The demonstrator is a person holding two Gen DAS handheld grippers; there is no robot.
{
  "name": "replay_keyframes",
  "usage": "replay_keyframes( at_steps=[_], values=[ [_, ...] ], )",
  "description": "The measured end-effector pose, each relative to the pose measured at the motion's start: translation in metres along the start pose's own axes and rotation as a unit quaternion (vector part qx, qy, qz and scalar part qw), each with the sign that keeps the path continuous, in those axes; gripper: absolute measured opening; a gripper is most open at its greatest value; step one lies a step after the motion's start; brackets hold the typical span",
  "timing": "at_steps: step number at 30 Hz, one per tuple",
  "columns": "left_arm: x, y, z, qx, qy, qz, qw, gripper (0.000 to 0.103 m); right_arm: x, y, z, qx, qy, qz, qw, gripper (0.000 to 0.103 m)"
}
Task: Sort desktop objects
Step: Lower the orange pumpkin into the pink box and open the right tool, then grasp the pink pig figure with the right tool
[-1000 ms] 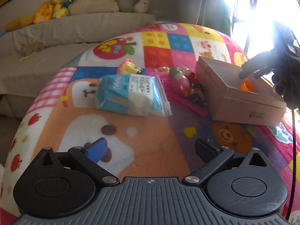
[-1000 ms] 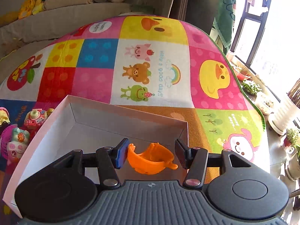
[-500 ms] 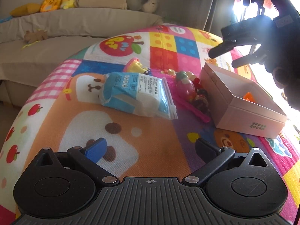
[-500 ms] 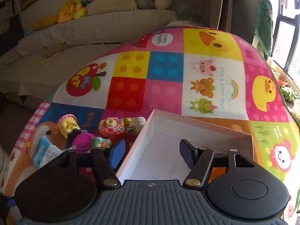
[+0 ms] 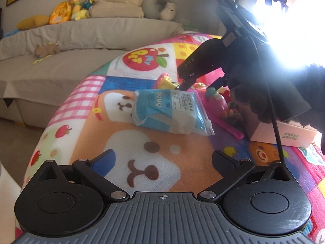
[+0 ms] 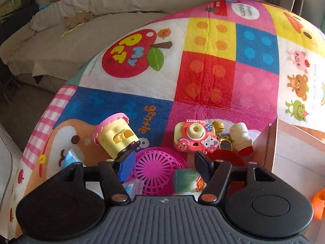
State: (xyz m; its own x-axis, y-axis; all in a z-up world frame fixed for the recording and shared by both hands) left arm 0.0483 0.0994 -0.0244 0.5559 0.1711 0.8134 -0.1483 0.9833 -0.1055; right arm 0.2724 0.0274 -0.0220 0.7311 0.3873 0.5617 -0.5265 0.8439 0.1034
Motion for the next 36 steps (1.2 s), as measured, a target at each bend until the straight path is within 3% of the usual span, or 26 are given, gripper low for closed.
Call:
replay_keyframes(
  at_steps=[5, 8, 11, 17, 19, 24, 28, 31, 32, 34, 36],
  values=[
    [0.0, -0.005, 0.007, -0.033, 0.005, -0.002, 0.9995, 0.103, -0.031, 0.022, 0.016, 0.075, 0.048, -0.017, 0.996, 0.062],
    [-0.004, -0.01, 0.009, -0.053, 0.017, -0.007, 0.9984, 0.103, -0.067, 0.042, 0.033, 0.134, 0.093, -0.022, 0.986, 0.058],
    [-0.011, -0.013, 0.011, -0.048, 0.023, -0.026, 0.9982, 0.103, -0.093, 0.049, 0.056, 0.152, 0.09, -0.008, 0.984, 0.058],
    [-0.006, 0.005, 0.0, 0.01, 0.025, -0.032, 0.9991, 0.103, -0.109, 0.03, 0.12, 0.091, -0.039, 0.061, 0.993, 0.059],
    [0.002, 0.015, -0.01, 0.041, 0.022, -0.042, 0.998, 0.103, -0.118, 0.022, 0.128, 0.09, -0.046, 0.06, 0.993, 0.059],
    [0.025, 0.036, -0.032, 0.078, 0.013, -0.028, 0.9965, 0.103, -0.145, 0.016, 0.126, 0.091, -0.046, 0.061, 0.993, 0.061],
    [0.041, 0.045, -0.034, 0.074, 0.011, 0.016, 0.9971, 0.103, -0.158, 0.024, 0.112, 0.098, -0.057, 0.057, 0.992, 0.063],
    [0.041, 0.034, -0.022, 0.058, 0.005, 0.014, 0.9982, 0.103, -0.158, 0.027, 0.103, 0.103, -0.064, 0.049, 0.991, 0.063],
    [0.04, 0.03, -0.017, 0.055, 0.004, 0.009, 0.9985, 0.103, -0.159, 0.027, 0.099, 0.106, -0.062, 0.045, 0.991, 0.061],
    [0.034, 0.021, -0.01, 0.045, 0.007, 0.0, 0.999, 0.103, -0.16, 0.026, 0.096, 0.112, -0.058, 0.038, 0.991, 0.047],
    [0.027, 0.01, -0.005, 0.025, 0.015, -0.009, 0.9995, 0.103, -0.161, 0.021, 0.101, 0.105, -0.068, 0.036, 0.991, 0.045]
  ],
)
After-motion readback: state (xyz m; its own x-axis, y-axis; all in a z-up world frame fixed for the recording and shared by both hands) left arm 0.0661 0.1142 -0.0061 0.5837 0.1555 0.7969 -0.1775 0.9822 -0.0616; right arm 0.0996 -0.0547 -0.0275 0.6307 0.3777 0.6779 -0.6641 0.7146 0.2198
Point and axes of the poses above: each gripper's, at about its wrist camera, not at the fingertips, and z roughly against the way its jaws point, y to its left, x to its top, the point moved 9 cm from there along -z, roughly the way its jaws point, and after that the axes turned 2 degrees about x, right-handed, at the moved point
